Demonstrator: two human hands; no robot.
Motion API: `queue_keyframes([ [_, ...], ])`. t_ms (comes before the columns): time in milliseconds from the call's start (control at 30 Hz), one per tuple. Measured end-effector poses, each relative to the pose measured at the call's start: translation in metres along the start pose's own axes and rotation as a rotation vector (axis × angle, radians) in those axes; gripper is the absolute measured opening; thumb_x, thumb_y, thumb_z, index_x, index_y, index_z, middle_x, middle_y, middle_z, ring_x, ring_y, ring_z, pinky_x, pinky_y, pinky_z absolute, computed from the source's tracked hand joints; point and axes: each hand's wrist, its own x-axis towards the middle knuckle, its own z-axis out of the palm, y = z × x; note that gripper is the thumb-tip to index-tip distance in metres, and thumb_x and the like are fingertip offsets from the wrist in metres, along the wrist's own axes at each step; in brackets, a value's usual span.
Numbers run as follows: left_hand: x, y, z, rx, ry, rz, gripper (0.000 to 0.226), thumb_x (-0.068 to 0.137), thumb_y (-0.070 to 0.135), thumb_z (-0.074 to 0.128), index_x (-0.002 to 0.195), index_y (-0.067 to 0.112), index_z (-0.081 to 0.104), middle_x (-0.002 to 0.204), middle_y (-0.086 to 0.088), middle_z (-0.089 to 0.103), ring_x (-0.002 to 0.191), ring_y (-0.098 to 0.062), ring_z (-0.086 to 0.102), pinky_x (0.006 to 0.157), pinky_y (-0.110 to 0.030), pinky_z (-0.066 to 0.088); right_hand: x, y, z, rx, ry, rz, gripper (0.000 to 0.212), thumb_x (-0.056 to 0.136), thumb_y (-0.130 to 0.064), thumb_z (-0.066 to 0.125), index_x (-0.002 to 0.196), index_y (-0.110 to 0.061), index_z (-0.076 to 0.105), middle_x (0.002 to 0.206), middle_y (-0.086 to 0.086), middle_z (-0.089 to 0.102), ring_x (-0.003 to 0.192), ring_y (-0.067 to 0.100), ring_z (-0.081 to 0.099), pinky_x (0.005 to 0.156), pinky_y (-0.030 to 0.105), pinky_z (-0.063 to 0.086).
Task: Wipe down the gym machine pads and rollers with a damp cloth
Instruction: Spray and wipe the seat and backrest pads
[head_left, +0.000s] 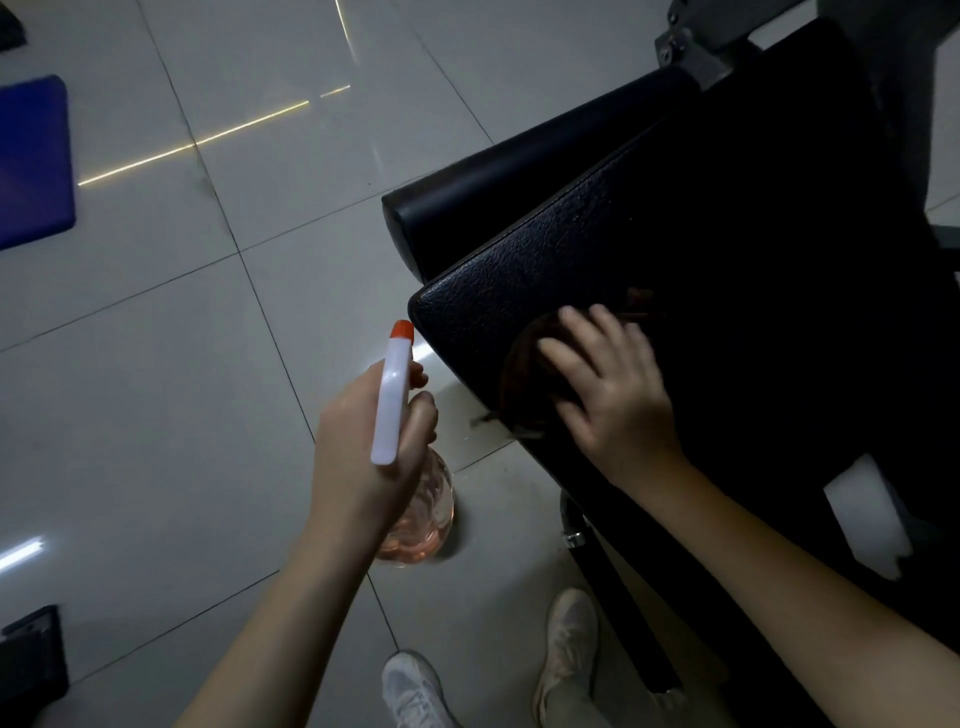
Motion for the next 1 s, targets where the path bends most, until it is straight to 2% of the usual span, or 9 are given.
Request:
queue_keyframes([
  [133, 0.000, 0.005, -0.003, 0.004, -0.017, 0.059, 0.029, 0.083, 0.027, 0.043, 0.111, 0.029, 0.052, 0.097, -0.001, 0.067, 0.073, -0.030, 0.067, 0.068, -0.052, 0.053, 0.028, 0.005, -0.008, 0.054, 0.012, 0.415, 0.059, 0.080, -0.034, 0.040, 0.137, -0.024, 0.045, 0.152, 0.007, 0.033, 0.142, 0.030, 0.022, 0.111, 0.058, 0.010],
  [233, 0.001, 0.004, -0.002, -0.009, 0.006, 0.006, 0.028, 0.083, 0.030, 0.044, 0.101, 0.016, 0.060, 0.091, -0.003, 0.068, 0.069, -0.029, 0.067, 0.066, -0.053, 0.053, 0.071, -0.026, -0.003, 0.117, -0.003, 0.635, 0.068, 0.084, -0.055, 0.029, 0.146, -0.026, 0.032, 0.158, 0.005, 0.014, 0.145, 0.028, 0.007, 0.111, 0.059, -0.002],
  [333, 0.001, 0.009, 0.002, -0.016, 0.019, -0.003, 0.026, 0.081, 0.035, 0.043, 0.095, 0.021, 0.060, 0.083, -0.003, 0.067, 0.065, -0.027, 0.066, 0.063, -0.052, 0.054, 0.086, -0.051, 0.003, 0.065, -0.067, 0.492, 0.074, 0.084, -0.067, 0.030, 0.145, -0.025, 0.032, 0.158, 0.008, 0.014, 0.144, 0.031, 0.007, 0.108, 0.063, -0.003],
  [433, 0.003, 0.017, 0.005, -0.014, 0.007, 0.027, 0.029, 0.080, 0.040, 0.040, 0.095, 0.022, 0.058, 0.083, -0.005, 0.067, 0.066, -0.027, 0.067, 0.063, -0.051, 0.055, 0.071, -0.031, 0.003, 0.055, -0.062, 0.275, 0.053, 0.089, -0.045, 0.044, 0.137, -0.024, 0.046, 0.153, 0.010, 0.029, 0.142, 0.033, 0.021, 0.108, 0.065, 0.008],
  [500, 0.005, 0.022, 0.005, -0.020, -0.007, 0.037, 0.036, 0.080, 0.042, 0.039, 0.097, 0.018, 0.060, 0.083, -0.006, 0.068, 0.069, -0.027, 0.068, 0.065, -0.051, 0.055, 0.055, -0.002, 0.000, 0.023, -0.063, 0.217, 0.055, 0.082, -0.040, 0.041, 0.134, -0.024, 0.050, 0.150, 0.010, 0.035, 0.138, 0.035, 0.029, 0.107, 0.064, 0.016],
  [567, 0.007, 0.029, 0.004, -0.030, -0.017, 0.049, 0.042, 0.080, 0.042, 0.039, 0.101, 0.015, 0.062, 0.083, -0.007, 0.069, 0.072, -0.027, 0.069, 0.068, -0.050, 0.055, 0.047, 0.030, -0.007, -0.015, -0.081, 0.248, 0.058, 0.081, -0.038, 0.041, 0.138, -0.025, 0.046, 0.152, 0.009, 0.032, 0.139, 0.035, 0.027, 0.107, 0.063, 0.017],
  [667, 0.009, 0.042, 0.001, -0.071, -0.006, 0.087, 0.042, 0.080, 0.042, 0.042, 0.104, 0.014, 0.063, 0.091, -0.007, 0.070, 0.074, -0.028, 0.069, 0.069, -0.051, 0.056, 0.065, 0.059, -0.018, -0.026, -0.080, 0.358, 0.056, 0.090, -0.031, 0.047, 0.145, -0.028, 0.035, 0.157, 0.005, 0.018, 0.144, 0.030, 0.012, 0.112, 0.059, 0.008],
  [833, 0.020, 0.066, -0.002, -0.143, 0.036, 0.132, 0.032, 0.081, 0.040, 0.045, 0.101, 0.021, 0.061, 0.095, -0.009, 0.069, 0.076, -0.032, 0.069, 0.070, -0.054, 0.056, 0.108, 0.036, -0.018, 0.058, 0.028, 0.651, 0.050, 0.098, -0.037, 0.038, 0.146, -0.030, 0.029, 0.159, -0.002, 0.011, 0.145, 0.027, 0.006, 0.113, 0.057, 0.006],
  [1000, 0.036, 0.093, 0.009, -0.088, 0.044, 0.222, 0.046, 0.082, 0.036, 0.038, 0.109, 0.007, 0.061, 0.086, -0.009, 0.067, 0.070, -0.031, 0.067, 0.066, -0.051, 0.055, 0.065, 0.035, -0.020, -0.133, -0.094, 0.375, 0.049, 0.097, -0.042, 0.036, 0.146, -0.034, 0.031, 0.159, -0.003, 0.013, 0.144, 0.029, 0.011, 0.109, 0.060, 0.013],
])
